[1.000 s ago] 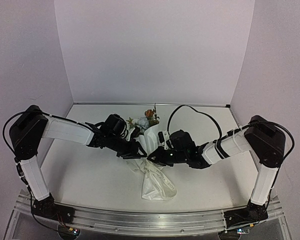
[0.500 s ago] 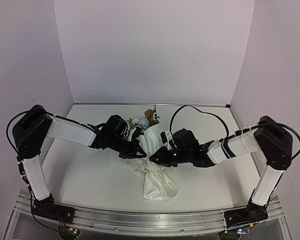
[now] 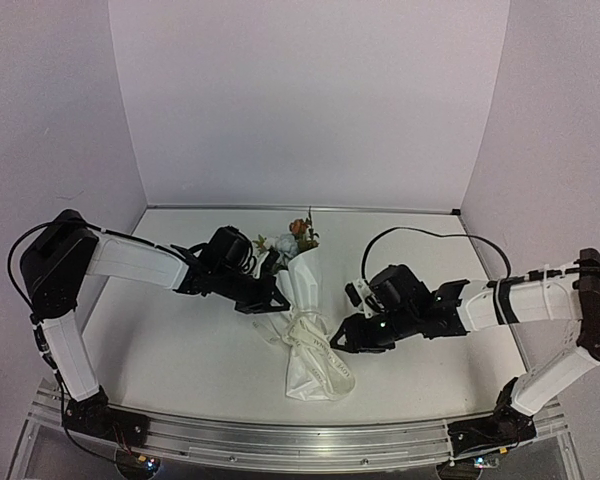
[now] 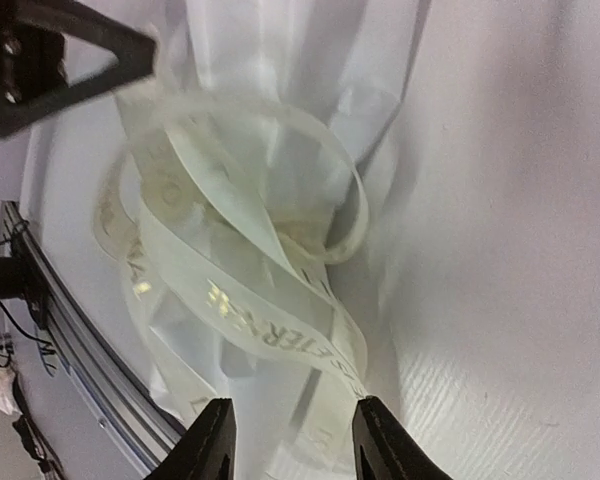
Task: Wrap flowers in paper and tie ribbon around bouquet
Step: Cross the half-tied ribbon at the center of the board.
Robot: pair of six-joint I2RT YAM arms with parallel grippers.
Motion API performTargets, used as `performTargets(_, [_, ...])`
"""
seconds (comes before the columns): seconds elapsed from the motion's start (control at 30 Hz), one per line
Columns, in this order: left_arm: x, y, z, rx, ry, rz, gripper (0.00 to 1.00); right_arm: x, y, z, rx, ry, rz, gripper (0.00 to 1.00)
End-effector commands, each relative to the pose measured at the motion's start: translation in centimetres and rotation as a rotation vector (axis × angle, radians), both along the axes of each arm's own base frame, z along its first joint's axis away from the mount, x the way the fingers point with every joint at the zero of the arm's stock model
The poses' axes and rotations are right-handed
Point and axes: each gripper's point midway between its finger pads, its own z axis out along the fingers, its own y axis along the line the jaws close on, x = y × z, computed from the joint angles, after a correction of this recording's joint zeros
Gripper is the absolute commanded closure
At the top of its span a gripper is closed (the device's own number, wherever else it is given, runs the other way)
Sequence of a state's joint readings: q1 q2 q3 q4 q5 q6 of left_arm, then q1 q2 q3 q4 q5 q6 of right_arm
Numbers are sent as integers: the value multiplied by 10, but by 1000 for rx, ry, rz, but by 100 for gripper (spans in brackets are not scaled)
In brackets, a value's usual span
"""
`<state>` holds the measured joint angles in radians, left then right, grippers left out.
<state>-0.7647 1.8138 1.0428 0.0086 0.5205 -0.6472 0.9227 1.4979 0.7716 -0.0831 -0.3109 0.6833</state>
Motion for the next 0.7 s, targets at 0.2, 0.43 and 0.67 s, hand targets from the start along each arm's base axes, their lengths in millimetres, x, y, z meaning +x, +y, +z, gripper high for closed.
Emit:
performTargets(0.2, [0,8,32,-11,-80,0,100,-44,-32,-45,-220,83,88,57])
performTargets(0.43, [-2,11,35,-7,-87,1,100,-59,-39,-58,-308,112,81,58])
performTargets(0.67, [-5,11,35,-8,-89,-21,100,-57,-22,-55,-298,137,66,72])
